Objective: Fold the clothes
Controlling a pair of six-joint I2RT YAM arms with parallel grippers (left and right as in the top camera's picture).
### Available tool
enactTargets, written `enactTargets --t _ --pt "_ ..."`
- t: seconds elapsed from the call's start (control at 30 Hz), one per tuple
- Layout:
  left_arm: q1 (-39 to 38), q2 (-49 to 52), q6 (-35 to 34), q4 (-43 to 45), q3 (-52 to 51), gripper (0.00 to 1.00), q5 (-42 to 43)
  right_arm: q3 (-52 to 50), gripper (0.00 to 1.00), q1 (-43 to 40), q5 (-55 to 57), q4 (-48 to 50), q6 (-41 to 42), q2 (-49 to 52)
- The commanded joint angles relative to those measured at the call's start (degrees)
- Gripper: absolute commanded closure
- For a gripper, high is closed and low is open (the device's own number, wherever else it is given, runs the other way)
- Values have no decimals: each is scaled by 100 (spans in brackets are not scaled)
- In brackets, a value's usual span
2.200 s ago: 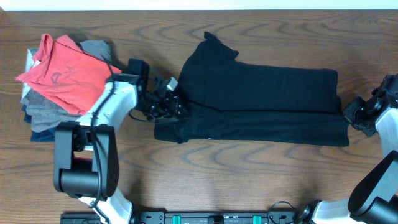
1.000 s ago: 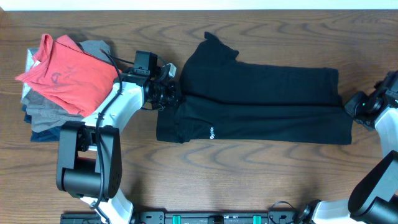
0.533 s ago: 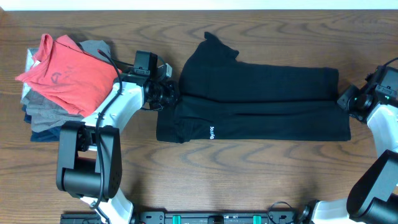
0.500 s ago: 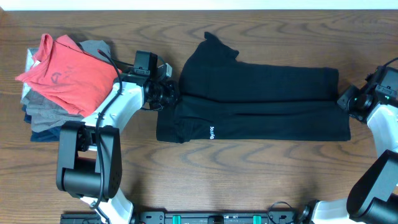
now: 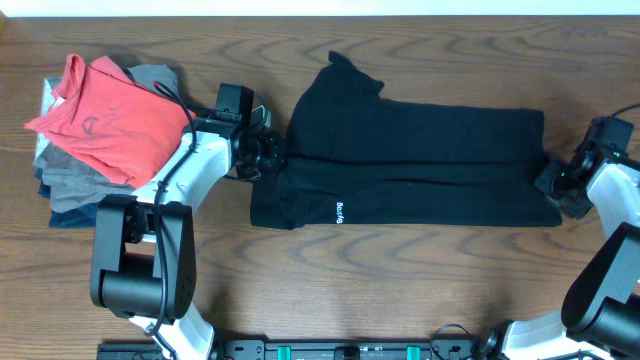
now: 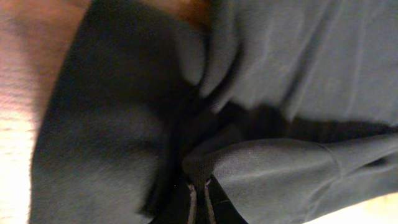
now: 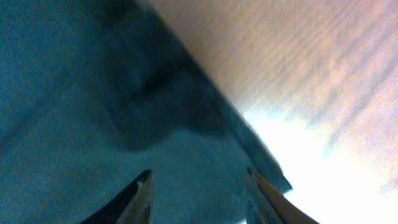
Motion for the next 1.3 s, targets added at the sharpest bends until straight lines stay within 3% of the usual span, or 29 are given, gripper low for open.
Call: enactTargets --t 0.0,0.17,0.3,0.33,0.43,0.6,0.8,1.17,1.23,1.27 --pt "11 -142 -31 -116 -4 94 -363 -15 57 -105 127 -323 61 -13" --pt "11 -142 -24 -387 -4 89 -404 -205 58 -122 715 -358 149 2" --pt "11 -144 -24 -560 -2 35 -415 -721 59 -122 466 350 188 2" --pt "11 -144 -24 -590 -2 32 -417 -863 59 -120 398 551 188 2" --pt "11 -146 -4 -756 -2 31 -415 -1263 62 -122 448 898 188 2" --pt "4 -144 109 -1141 -7 31 -417 -1510 75 -214 1220 553 431 2" --pt "4 -144 317 -1165 -284 31 -579 -1504 74 -601 1792 63 1211 -98" --pt "4 -144 317 -688 -745 30 -599 -1504 72 -737 1213 297 1084 -157" --pt "2 -142 317 -717 -752 39 -584 -1504 72 -737 1213 299 1084 -157" --pt "-4 -142 317 -730 -756 50 -584 -1504 72 -737 1213 295 1084 -157"
